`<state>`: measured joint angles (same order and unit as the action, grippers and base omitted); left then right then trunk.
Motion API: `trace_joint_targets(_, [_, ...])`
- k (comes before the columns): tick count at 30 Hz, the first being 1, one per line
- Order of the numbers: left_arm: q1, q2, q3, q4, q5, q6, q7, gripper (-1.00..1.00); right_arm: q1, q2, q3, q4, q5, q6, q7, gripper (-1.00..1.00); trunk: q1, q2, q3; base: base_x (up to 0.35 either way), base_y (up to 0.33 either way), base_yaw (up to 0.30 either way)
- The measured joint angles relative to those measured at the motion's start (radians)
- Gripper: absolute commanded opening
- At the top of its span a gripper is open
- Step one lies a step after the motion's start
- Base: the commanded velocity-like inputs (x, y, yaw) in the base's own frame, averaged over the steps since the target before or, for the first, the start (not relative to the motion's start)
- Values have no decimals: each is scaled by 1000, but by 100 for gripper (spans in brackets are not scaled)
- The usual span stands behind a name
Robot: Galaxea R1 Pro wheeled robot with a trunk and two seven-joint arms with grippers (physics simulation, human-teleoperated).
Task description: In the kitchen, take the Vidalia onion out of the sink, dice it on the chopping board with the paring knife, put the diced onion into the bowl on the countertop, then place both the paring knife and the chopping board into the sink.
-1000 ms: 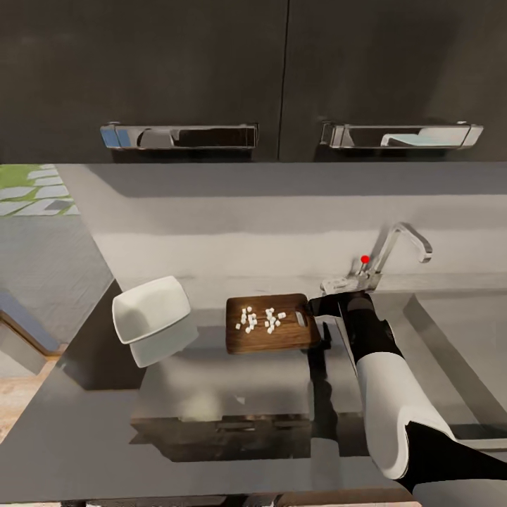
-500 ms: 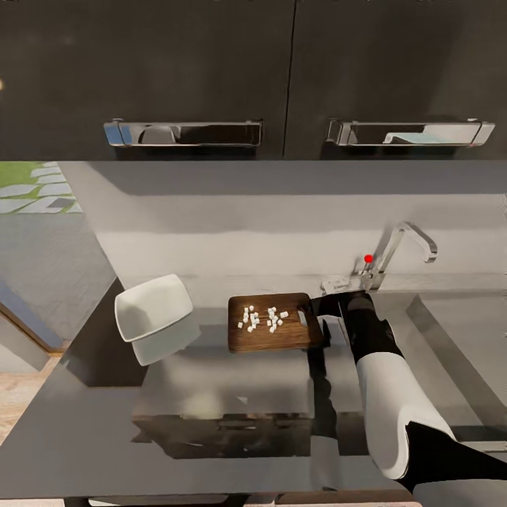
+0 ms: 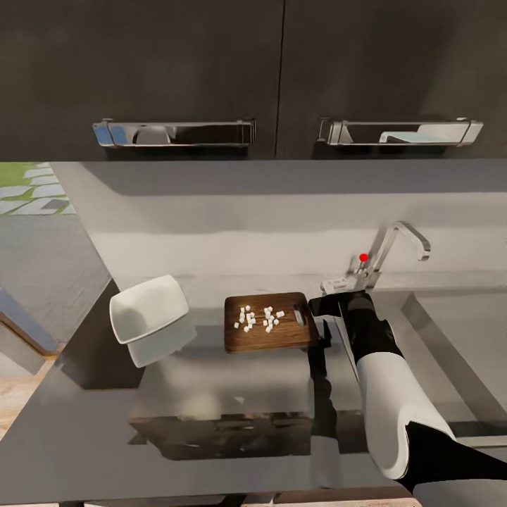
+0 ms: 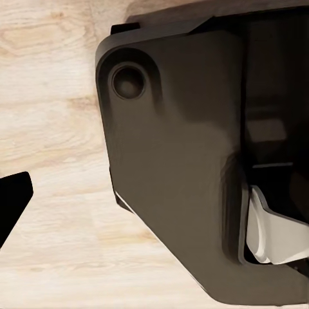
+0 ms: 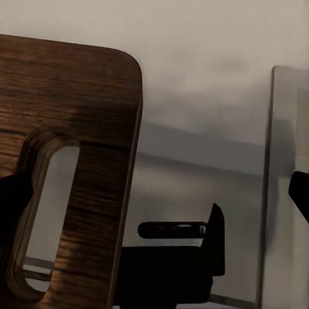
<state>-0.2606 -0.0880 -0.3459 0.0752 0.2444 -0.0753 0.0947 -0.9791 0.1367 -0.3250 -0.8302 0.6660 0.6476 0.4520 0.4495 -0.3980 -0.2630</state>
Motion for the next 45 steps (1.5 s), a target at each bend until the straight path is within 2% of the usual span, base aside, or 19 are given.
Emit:
trace_joint_targets(24, [0, 0, 0, 0, 0, 0, 0, 100, 0, 2, 0, 0, 0, 0, 0, 100, 0, 0, -38, 0, 0, 9])
trace_joint_targets(31, [0, 0, 0, 0, 0, 0, 0, 100, 0, 13, 0, 0, 0, 0, -2, 100, 0, 0, -49, 0, 0, 106])
trace_joint_targets(45, [0, 0, 0, 0, 0, 0, 0, 100, 0, 13, 0, 0, 0, 0, -3, 100, 0, 0, -50, 0, 0, 5])
